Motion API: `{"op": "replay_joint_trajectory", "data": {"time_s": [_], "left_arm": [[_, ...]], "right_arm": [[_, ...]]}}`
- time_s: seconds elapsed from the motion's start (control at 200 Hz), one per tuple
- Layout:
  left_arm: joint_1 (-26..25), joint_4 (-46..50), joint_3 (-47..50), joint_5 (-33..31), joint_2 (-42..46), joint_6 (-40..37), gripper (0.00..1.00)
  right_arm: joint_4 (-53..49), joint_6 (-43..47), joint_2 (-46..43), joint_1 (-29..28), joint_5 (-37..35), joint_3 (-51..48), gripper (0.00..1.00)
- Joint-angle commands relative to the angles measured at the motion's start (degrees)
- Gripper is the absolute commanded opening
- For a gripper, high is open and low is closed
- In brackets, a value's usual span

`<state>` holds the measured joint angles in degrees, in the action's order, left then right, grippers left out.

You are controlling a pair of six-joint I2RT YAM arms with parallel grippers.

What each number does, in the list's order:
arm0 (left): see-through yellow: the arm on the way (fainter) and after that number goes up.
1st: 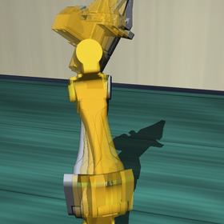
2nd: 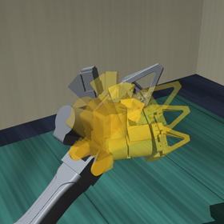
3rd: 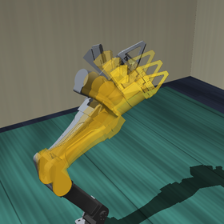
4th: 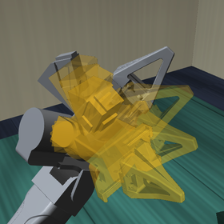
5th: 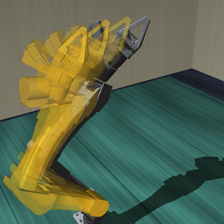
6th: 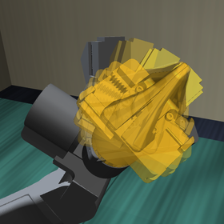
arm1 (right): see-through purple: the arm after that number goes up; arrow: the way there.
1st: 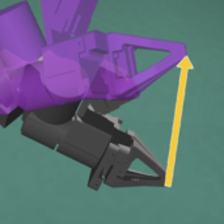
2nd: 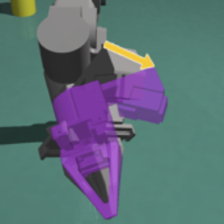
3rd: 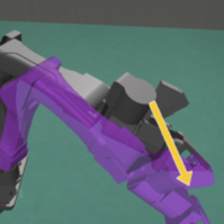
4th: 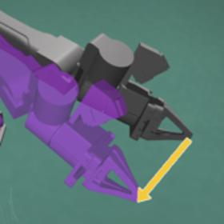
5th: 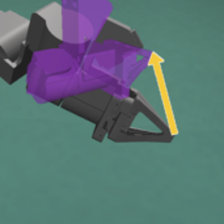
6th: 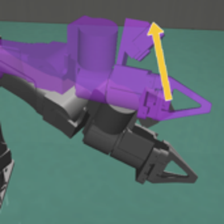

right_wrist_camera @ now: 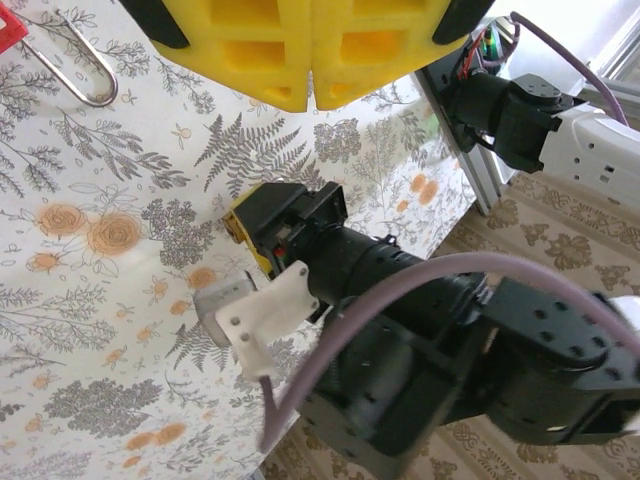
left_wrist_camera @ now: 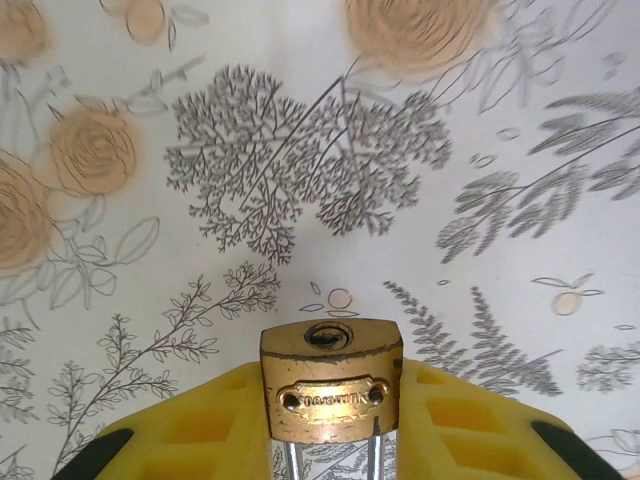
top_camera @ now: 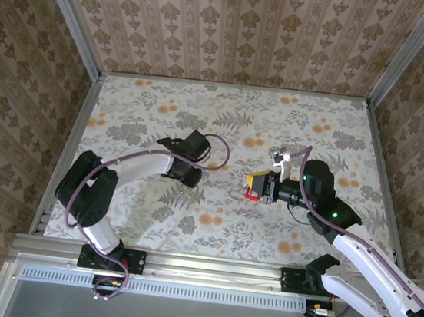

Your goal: Unlock with the key

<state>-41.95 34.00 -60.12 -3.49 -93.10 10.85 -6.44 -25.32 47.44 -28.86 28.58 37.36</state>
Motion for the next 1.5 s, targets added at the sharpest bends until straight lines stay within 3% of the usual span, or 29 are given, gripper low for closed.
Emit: {"op": "replay_joint_trajectory", "data": {"time_s": [0.0,0.41,0.665,1.13,1.495], "left_arm": [[-1.6,-3.9,2.4,-3.3,4.5,-1.7,0.30],[-10.4,-26.4,17.3,-12.7,24.8,-8.7,0.32],[-16.1,-35.6,22.4,-16.0,34.3,-15.2,0.32],[-28.0,-37.2,18.7,-21.8,34.5,-23.6,0.32],[-31.0,-38.3,16.5,-21.8,32.5,-25.8,0.32]], "right_arm": [[-0.5,-1.2,-1.1,0.2,-2.1,-0.4,0.00],[-2.2,-7.8,-2.7,-0.5,-11.0,1.9,0.00],[-2.2,-10.1,-1.7,-6.3,-20.9,3.6,0.00],[-0.5,-13.6,2.3,-14.3,-29.5,8.5,0.00],[3.6,-12.2,3.2,-17.7,-27.4,7.2,0.00]]}}
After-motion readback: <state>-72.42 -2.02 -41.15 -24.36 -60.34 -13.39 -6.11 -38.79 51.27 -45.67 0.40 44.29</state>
